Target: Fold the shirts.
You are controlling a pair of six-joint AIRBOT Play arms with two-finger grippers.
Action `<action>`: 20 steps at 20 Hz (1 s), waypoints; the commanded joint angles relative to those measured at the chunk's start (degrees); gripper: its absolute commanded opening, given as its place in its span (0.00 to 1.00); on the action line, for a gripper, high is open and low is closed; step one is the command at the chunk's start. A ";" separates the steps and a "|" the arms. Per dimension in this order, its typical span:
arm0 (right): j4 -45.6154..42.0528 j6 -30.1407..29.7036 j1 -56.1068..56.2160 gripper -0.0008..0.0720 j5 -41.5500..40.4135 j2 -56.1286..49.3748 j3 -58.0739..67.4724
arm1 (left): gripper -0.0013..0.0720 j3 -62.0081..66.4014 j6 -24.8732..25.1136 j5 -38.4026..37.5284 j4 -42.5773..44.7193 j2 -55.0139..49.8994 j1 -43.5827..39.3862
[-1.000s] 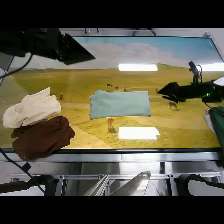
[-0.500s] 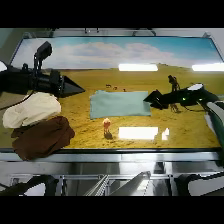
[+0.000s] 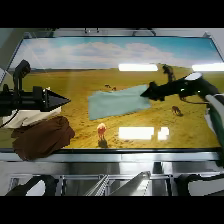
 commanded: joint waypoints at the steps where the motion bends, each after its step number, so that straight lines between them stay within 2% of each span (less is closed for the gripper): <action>1: 0.07 2.91 -9.60 0.04 3.76 12.98 0.87 | 0.04 -2.80 0.39 -0.09 0.02 3.30 2.62; 4: -0.68 11.80 -26.03 0.04 2.08 21.97 4.17 | 0.04 -3.54 1.90 -0.17 0.09 4.28 3.13; 10: -2.43 26.18 -56.08 0.04 6.71 23.23 12.46 | 0.04 -3.52 4.13 -0.09 0.09 4.22 3.13; 11: -5.64 29.00 -59.93 0.04 9.29 23.23 12.55 | 0.04 -3.52 4.98 -0.09 0.09 4.22 3.13; 13: -14.82 30.49 -65.70 0.04 14.51 23.19 12.55 | 0.04 -3.52 5.44 0.02 0.09 4.22 3.13; 18: -48.59 30.95 -71.12 0.04 23.19 23.19 12.37 | 0.04 -3.52 5.46 0.15 0.09 4.22 3.13; 20: -54.27 31.19 -71.08 0.04 23.56 23.19 11.17 | 0.04 -3.52 5.79 0.48 0.09 4.22 3.13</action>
